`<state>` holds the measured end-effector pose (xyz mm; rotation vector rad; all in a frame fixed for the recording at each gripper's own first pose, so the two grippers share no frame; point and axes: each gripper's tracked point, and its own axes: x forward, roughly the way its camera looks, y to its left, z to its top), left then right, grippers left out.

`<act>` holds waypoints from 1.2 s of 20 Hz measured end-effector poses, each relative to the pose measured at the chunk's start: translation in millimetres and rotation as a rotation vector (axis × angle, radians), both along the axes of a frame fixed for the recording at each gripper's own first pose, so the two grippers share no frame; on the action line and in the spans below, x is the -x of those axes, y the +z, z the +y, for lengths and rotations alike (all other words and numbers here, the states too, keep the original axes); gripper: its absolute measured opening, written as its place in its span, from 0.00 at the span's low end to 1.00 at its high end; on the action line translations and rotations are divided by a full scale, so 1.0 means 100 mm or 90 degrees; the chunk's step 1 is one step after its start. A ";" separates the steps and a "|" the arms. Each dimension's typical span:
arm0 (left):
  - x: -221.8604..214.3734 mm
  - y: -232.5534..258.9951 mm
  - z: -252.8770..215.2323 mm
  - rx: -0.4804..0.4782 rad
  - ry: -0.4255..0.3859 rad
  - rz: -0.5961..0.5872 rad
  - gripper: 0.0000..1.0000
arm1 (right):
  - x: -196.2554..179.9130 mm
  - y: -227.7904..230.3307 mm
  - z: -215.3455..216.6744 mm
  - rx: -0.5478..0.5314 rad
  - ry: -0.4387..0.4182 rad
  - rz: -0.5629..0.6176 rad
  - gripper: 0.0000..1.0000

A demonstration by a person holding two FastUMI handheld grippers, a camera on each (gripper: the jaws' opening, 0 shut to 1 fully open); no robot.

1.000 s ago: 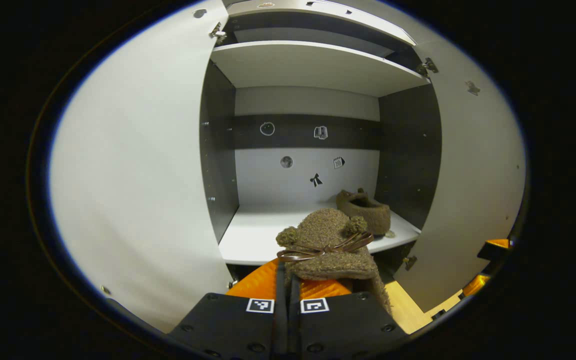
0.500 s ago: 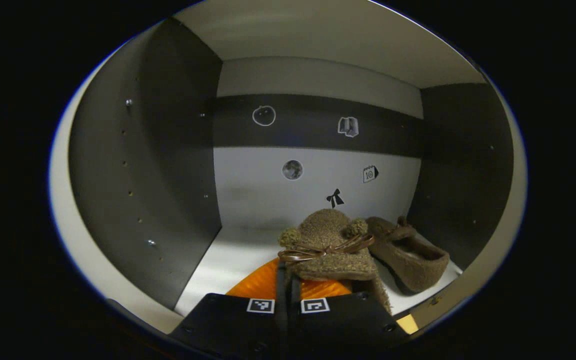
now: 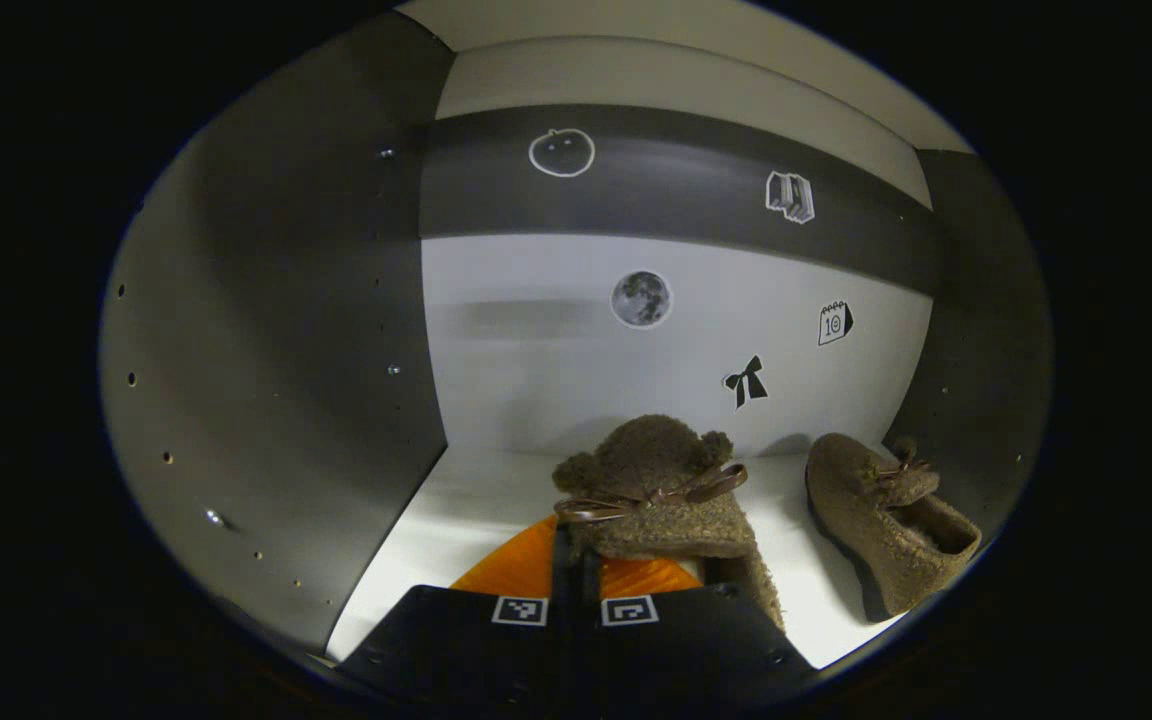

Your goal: Grab one shoe with the right hand and put it into the shoe cabinet, grab the other shoe with the left hand and put it into the shoe cabinet; then close the right door with the right hand and the left door with the left hand.

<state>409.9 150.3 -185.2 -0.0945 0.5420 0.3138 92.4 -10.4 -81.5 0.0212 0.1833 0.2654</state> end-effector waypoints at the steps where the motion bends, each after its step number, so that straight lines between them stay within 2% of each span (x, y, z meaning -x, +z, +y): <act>1: -0.02 0.01 -0.01 -0.006 -0.006 -0.002 0.06 | -0.01 -0.01 -0.01 0.000 0.001 0.000 0.98; 3: -0.08 0.05 -0.06 -0.009 -0.025 -0.011 0.23 | -0.02 -0.04 -0.03 -0.001 -0.001 0.007 0.98; 8: 0.03 0.17 0.07 -0.079 -0.025 -0.003 0.98 | -0.04 -0.01 0.00 -0.016 -0.002 0.008 0.98; 10: 0.15 0.19 0.10 -0.084 -0.024 0.003 0.95 | -0.03 0.01 0.02 -0.016 0.001 0.002 0.98; 11: 0.22 0.23 0.12 -0.089 -0.024 -0.001 0.99 | -0.02 0.03 0.04 -0.016 0.003 -0.001 0.98; 12: 0.29 0.28 0.09 -0.087 -0.030 -0.009 0.96 | -0.01 0.04 0.05 -0.016 0.003 -0.004 0.98; 15: 0.56 0.59 0.00 -0.097 -0.043 -0.049 0.96 | 0.07 0.11 0.12 -0.014 0.001 -0.014 0.98; 19: 1.22 1.12 -0.50 -0.085 -0.124 -0.133 0.96 | 0.22 0.36 0.22 -0.006 -0.008 -0.055 0.98; 22: 1.98 1.55 -0.96 -0.061 -0.191 -0.219 0.96 | 0.36 0.57 0.21 0.013 -0.026 -0.093 0.98; 24: 2.44 1.80 -1.12 -0.045 -0.220 -0.275 1.00 | 0.46 0.69 0.15 0.019 -0.045 -0.104 0.98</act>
